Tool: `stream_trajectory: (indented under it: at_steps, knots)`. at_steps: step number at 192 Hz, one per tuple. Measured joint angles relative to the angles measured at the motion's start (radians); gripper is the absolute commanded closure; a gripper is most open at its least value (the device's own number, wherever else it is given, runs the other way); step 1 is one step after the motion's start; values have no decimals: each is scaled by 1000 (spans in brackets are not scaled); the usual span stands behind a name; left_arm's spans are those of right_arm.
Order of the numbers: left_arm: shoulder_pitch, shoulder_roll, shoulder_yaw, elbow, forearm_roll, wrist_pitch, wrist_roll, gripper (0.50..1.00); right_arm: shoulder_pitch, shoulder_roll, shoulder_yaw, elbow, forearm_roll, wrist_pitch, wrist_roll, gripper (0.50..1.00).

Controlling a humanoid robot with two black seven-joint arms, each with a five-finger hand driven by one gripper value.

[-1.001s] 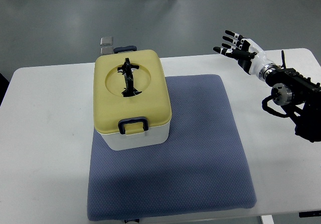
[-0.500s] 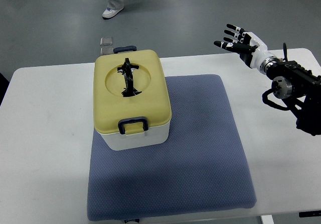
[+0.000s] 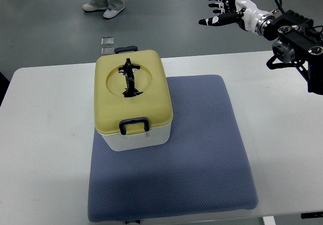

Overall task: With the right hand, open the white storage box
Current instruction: 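Swing the right hand over the box toward the black lid handle, then lower the right hand onto the lid and grasp the black handle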

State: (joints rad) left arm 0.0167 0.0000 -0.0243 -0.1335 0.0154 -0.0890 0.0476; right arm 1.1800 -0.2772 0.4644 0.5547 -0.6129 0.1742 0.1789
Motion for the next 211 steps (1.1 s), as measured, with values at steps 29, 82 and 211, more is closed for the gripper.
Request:
stream_trajectory:
  at_steps: [29,82,211]
  knots:
    - [0,0,0,5,0,0,0,500,78,7,-29,1,-54,5,22,589]
    - [0,0,4,7,0,0,0,500,206,23,-156,15,-171,148,142,587]
    - [0,0,-1,3,0,0,0,500,387,129,-351,172,-680,217,298,587]
